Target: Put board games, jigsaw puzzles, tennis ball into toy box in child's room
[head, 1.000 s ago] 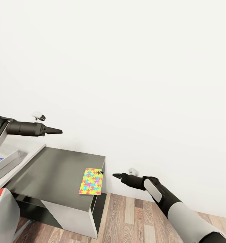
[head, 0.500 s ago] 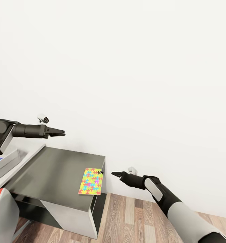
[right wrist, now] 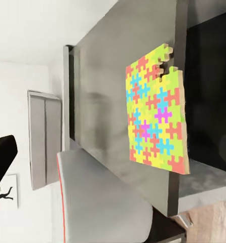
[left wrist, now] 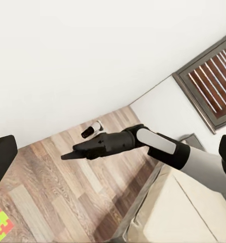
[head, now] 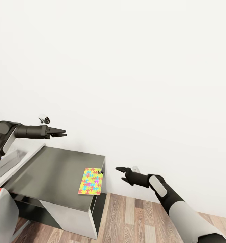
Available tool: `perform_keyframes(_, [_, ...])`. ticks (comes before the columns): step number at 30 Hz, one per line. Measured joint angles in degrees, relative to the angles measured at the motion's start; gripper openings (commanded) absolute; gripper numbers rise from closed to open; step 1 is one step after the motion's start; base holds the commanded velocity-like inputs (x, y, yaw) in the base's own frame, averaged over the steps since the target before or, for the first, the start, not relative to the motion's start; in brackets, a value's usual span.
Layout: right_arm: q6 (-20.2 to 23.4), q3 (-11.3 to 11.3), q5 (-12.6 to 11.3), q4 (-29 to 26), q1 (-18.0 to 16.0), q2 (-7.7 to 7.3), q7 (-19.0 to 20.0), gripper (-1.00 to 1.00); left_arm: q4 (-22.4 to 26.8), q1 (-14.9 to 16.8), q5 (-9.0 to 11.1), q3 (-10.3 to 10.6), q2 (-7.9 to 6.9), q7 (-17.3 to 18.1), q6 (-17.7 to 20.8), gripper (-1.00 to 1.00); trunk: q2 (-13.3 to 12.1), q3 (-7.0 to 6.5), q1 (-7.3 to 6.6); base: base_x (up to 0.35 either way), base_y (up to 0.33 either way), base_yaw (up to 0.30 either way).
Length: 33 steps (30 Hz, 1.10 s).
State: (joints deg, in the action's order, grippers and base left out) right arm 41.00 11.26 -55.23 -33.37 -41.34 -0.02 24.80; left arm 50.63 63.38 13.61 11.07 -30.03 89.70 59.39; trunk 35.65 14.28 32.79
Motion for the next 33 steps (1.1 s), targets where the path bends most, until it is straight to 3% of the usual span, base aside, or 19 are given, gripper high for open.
perform_keyframes(4, [-0.1,-1.0,-0.1,3.6,0.0,0.02,0.0,1.00,-0.6,0.0,0.2,-0.1,1.28,0.0,0.0,1.00,1.6,0.72,0.88,0.000,0.000,0.000])
perform_keyframes(8, [0.1,-2.8,-0.4,7.3,0.0,0.03,0.0,1.00,-1.0,0.0,0.2,-0.5,3.12,0.0,0.0,1.00,1.6,0.73,0.89,0.000,0.000,0.000])
perform_keyframes(12, [0.1,-3.6,-0.4,8.4,-0.1,0.22,0.0,1.00,-1.2,0.0,0.2,-0.7,3.92,0.0,0.0,1.00,2.0,0.90,1.10,0.000,0.000,0.000])
perform_keyframes(19, [-0.3,-3.8,0.0,8.8,0.0,1.19,0.1,1.00,-2.7,0.0,0.3,-1.5,4.17,0.0,0.0,1.00,4.8,2.16,2.64,0.000,0.000,0.000])
perform_keyframes(24, [-1.8,-3.7,0.4,8.7,0.0,2.21,0.1,1.00,-3.0,0.0,0.3,-2.3,4.14,0.0,0.0,1.00,4.8,2.17,2.64,0.000,0.000,0.000])
perform_keyframes(33, [-4.9,-3.3,0.7,8.6,0.0,2.49,0.1,1.00,-3.1,0.0,0.3,-2.7,4.06,0.0,0.0,1.00,5.6,2.52,3.08,0.000,0.000,0.000])
